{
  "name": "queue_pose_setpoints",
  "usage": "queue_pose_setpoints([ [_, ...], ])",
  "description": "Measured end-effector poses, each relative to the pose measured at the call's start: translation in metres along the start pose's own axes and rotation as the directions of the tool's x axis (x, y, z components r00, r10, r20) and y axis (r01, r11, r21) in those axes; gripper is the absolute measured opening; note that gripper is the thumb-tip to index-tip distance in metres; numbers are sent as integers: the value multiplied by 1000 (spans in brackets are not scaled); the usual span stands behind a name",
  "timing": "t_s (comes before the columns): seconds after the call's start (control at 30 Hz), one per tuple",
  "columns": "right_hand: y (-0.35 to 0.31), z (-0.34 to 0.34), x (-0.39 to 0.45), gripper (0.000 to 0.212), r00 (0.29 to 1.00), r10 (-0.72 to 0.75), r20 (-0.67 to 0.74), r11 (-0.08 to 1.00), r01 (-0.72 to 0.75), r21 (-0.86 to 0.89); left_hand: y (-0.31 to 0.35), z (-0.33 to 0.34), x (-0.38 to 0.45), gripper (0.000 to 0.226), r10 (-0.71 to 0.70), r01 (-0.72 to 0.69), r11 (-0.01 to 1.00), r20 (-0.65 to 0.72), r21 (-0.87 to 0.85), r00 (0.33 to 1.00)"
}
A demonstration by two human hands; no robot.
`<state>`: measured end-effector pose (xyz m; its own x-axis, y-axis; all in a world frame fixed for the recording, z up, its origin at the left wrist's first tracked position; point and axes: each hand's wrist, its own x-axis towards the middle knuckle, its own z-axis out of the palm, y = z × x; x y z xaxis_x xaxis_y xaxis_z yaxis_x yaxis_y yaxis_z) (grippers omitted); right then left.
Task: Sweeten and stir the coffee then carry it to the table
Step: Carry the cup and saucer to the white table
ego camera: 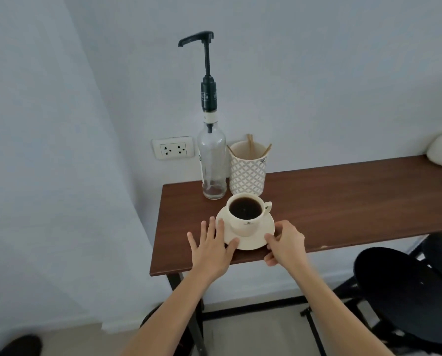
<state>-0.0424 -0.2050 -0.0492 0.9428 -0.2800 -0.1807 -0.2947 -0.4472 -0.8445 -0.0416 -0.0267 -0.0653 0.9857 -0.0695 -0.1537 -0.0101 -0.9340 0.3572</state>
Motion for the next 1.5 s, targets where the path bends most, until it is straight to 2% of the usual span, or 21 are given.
queue_pose_setpoints([
  [0.2, -1, -2, -17, 29, 997, 72, 38, 993, -76, 93, -7, 2, -9, 72, 40, -40, 999, 19, -6, 999],
  [0.37, 3, 2, -34, 44, 975, 94, 199, 962, -141, 235, -15, 3, -20, 72, 88, -87, 996, 24, -24, 996],
  [0.43, 11, 5, -40, 50, 963, 60, 263, 905, -164, 393, -17, 4, -26, 72, 107, -106, 994, 33, -33, 994],
  [0.5, 20, 6, -43, 57, 950, 38, 311, 804, -214, 555, -18, 5, -32, 73, 126, -124, 991, 47, -40, 991],
  [0.57, 27, 6, -45, 59, 943, 25, 333, 739, -241, 629, -20, 8, -39, 74, 139, -137, 990, 55, -40, 989],
  [0.77, 40, -2, -53, 57, 923, 20, 384, 696, -289, 658, -16, 17, -61, 75, 117, -115, 992, 28, -59, 993],
  [0.93, 48, -13, -64, 49, 887, -9, 462, 710, -320, 627, -7, 25, -91, 76, 32, -40, 972, -37, -230, 999],
  [1.03, 46, -23, -70, 47, 851, -38, 523, 724, -338, 601, 0, 26, -116, 74, -39, -5, 890, -88, -457, 995],
  [1.17, 39, -32, -81, 50, 793, -83, 604, 784, -322, 530, 8, 26, -153, 63, -157, -29, 646, -170, -763, 973],
  [1.27, 31, -33, -99, 49, 737, -126, 664, 815, -305, 493, 12, 27, -184, 54, -269, -42, 541, -221, -840, 938],
  [1.37, 22, -29, -122, 49, 661, -171, 730, 842, -286, 457, 13, 27, -219, 56, -398, -49, 424, -234, -905, 887],
  [1.5, 15, -15, -161, 48, 537, -235, 810, 872, -252, 420, -1, 28, -277, 55, -529, -65, 373, -270, -926, 804],
])
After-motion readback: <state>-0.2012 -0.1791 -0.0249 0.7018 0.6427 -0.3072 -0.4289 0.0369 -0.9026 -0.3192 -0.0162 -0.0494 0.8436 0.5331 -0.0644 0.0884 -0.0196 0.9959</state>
